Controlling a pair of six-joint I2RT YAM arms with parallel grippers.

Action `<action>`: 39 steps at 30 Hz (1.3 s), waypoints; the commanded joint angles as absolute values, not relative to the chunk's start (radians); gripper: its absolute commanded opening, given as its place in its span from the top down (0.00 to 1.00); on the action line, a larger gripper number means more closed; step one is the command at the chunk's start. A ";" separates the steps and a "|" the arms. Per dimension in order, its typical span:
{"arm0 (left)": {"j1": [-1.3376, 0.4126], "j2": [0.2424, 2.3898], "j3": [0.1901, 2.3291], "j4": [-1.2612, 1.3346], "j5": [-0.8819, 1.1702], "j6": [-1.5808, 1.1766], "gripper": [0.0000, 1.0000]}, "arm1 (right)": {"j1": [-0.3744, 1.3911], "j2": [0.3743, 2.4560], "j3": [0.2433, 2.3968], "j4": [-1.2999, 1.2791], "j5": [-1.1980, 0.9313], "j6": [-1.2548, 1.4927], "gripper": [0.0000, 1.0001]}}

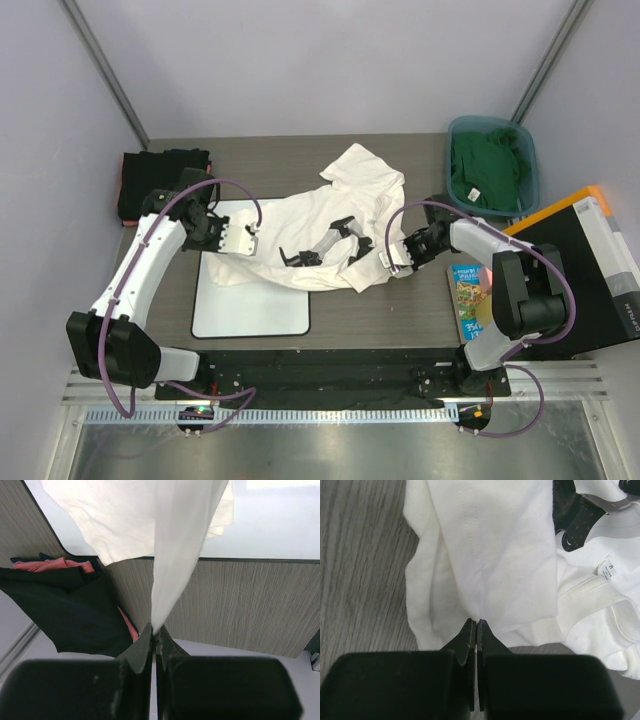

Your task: Fold and stack the t-shirts

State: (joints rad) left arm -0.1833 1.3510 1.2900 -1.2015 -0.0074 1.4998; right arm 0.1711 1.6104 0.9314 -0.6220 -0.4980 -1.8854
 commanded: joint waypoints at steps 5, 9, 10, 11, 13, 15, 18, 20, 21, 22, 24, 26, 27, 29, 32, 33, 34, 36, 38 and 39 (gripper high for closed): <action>-0.196 1.356 1.473 -1.124 0.081 1.375 1.00 | 0.176 1.589 1.096 -0.369 -0.442 -1.762 0.99; -0.244 1.456 1.731 -1.129 0.054 1.220 1.00 | 0.169 1.631 1.241 -0.053 -0.390 -1.627 0.99; -0.255 1.501 1.785 -1.135 0.039 1.203 1.00 | 0.166 1.644 1.274 -0.007 -0.374 -1.614 0.99; -0.271 1.517 1.877 -1.129 -0.007 1.187 1.00 | 0.166 1.678 1.348 0.111 -0.350 -1.605 0.99; -0.296 1.552 1.945 -1.070 -0.086 1.189 1.00 | 0.164 1.716 1.428 0.199 -0.318 -1.571 0.99; -0.299 1.559 1.999 -0.960 -0.203 1.279 1.00 | 0.163 1.767 1.549 0.296 -0.267 -1.563 0.99; -0.299 1.533 1.953 -0.702 -0.363 1.432 1.00 | 0.153 1.799 1.693 0.353 -0.224 -1.565 0.99; -0.295 1.505 1.930 -0.614 -0.390 1.546 1.00 | 0.144 1.790 1.753 0.342 -0.212 -1.560 0.99; -0.293 1.496 1.930 -0.565 -0.412 1.575 1.00 | 0.138 1.764 1.756 0.344 -0.195 -1.557 0.99; -0.290 1.487 1.925 -0.536 -0.422 1.619 1.00 | 0.135 1.744 1.753 0.348 -0.186 -1.560 0.99; -0.279 1.456 1.918 -0.438 -0.437 1.658 1.00 | 0.121 1.676 1.704 0.393 -0.161 -1.572 0.99; -0.253 1.419 1.901 -0.373 -0.439 1.712 1.00 | 0.109 1.623 1.624 0.452 -0.152 -1.608 0.99; -0.244 1.408 1.898 -0.315 -0.436 1.724 1.00 | 0.101 1.588 1.600 0.463 -0.146 -1.617 0.99; -0.219 1.379 1.894 -0.293 -0.405 1.741 1.00 | 0.095 1.493 1.556 0.466 -0.130 -1.620 0.99; -0.189 1.299 1.859 -0.246 -0.293 1.770 1.00 | 0.086 1.390 1.552 0.457 -0.112 -1.628 0.99; -0.181 1.263 1.852 -0.215 -0.269 1.782 1.00 | 0.086 1.372 1.560 0.454 -0.109 -1.626 0.99; -0.173 1.250 1.847 -0.197 -0.249 1.793 0.99 | 0.084 1.353 1.575 0.445 -0.104 -1.623 0.99; -0.173 1.230 1.861 -0.186 -0.207 1.810 1.00 | 0.083 1.324 1.635 0.407 -0.089 -1.600 0.99; -0.173 1.206 1.878 -0.202 -0.178 1.839 1.00 | 0.084 1.316 1.690 0.396 -0.084 -1.580 0.99; -0.173 1.194 1.885 -0.210 -0.173 1.851 1.00 | 0.083 1.319 1.706 0.391 -0.083 -1.572 0.99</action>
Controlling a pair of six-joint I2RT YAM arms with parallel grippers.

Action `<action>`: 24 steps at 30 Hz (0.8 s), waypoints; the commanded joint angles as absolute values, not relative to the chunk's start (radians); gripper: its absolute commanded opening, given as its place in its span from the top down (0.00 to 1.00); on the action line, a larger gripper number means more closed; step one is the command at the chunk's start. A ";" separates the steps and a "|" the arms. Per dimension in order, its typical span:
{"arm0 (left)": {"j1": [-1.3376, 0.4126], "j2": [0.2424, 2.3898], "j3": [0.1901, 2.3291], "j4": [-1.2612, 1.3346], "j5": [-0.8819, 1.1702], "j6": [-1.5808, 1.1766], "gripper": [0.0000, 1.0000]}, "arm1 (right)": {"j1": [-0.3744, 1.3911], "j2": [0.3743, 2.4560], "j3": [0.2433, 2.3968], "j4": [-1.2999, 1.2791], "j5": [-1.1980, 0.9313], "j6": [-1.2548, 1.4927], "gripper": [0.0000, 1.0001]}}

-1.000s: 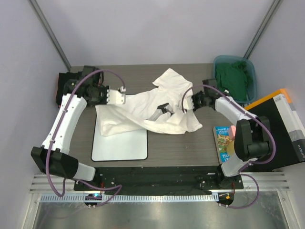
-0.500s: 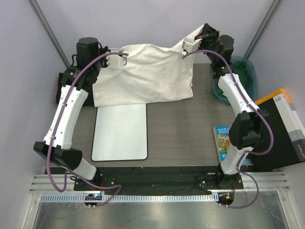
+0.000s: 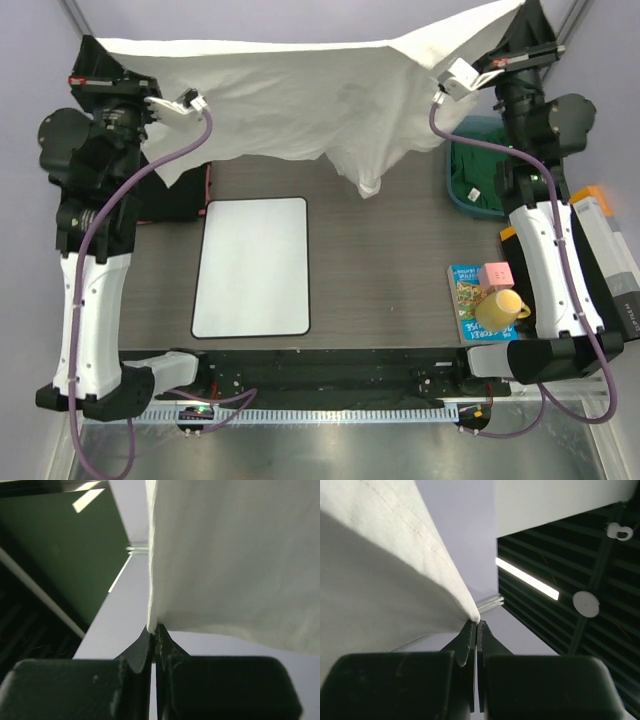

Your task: Fold and stack the t-shirts

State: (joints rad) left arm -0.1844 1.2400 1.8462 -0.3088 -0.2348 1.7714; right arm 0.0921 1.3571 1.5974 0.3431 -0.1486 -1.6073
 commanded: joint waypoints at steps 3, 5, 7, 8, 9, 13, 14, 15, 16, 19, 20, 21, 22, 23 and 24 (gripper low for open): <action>-0.173 1.187 1.899 -0.242 -0.166 1.873 1.00 | 0.080 1.330 1.739 0.409 -0.103 -1.556 0.99; -0.173 1.184 1.894 -0.264 -0.153 1.884 1.00 | 0.078 1.348 1.746 0.429 -0.127 -1.552 0.99; -0.173 1.199 1.898 -0.285 -0.146 1.911 1.00 | 0.077 1.370 1.758 0.442 -0.138 -1.546 0.99; -0.172 1.210 1.899 -0.293 -0.140 1.919 1.00 | 0.072 1.379 1.764 0.448 -0.153 -1.542 0.99; -0.167 1.221 1.911 -0.298 -0.126 1.931 1.00 | 0.069 1.408 1.769 0.452 -0.159 -1.536 0.99; -0.108 1.322 1.983 -0.344 -0.077 1.919 1.00 | 0.038 1.498 1.795 0.482 -0.184 -1.522 0.99; -0.068 1.359 1.988 -0.335 -0.054 1.914 1.00 | 0.038 1.518 1.799 0.486 -0.186 -1.526 0.99; -0.049 1.380 1.990 -0.327 -0.039 1.913 1.00 | 0.035 1.560 1.807 0.509 -0.187 -1.526 0.99; -0.029 1.400 1.990 -0.304 -0.016 1.924 1.00 | 0.035 1.584 1.834 0.514 -0.186 -1.526 0.99; 0.047 1.485 2.002 -0.233 0.050 1.939 1.00 | 0.035 1.698 1.952 0.520 -0.158 -1.534 0.99; 0.070 1.514 2.017 -0.223 0.058 1.942 1.00 | 0.035 1.735 1.992 0.520 -0.152 -1.534 0.99; 0.078 1.563 2.055 -0.207 0.069 1.944 1.00 | 0.035 1.764 2.078 0.517 -0.144 -1.535 0.99; 0.083 1.592 2.080 -0.187 0.075 1.947 1.00 | 0.032 1.825 2.123 0.515 -0.134 -1.537 0.99; 0.087 1.615 2.106 -0.177 0.084 1.957 1.00 | 0.032 1.850 2.170 0.511 -0.132 -1.543 0.99; 0.090 1.653 2.150 -0.160 0.093 1.962 1.00 | 0.029 1.873 2.259 0.502 -0.130 -1.545 0.99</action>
State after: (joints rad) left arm 0.0528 1.5883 2.0132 -0.3080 0.0559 1.9285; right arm 0.0505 1.8221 2.0090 0.4236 -0.2005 -1.5452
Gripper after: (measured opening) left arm 0.005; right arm 0.026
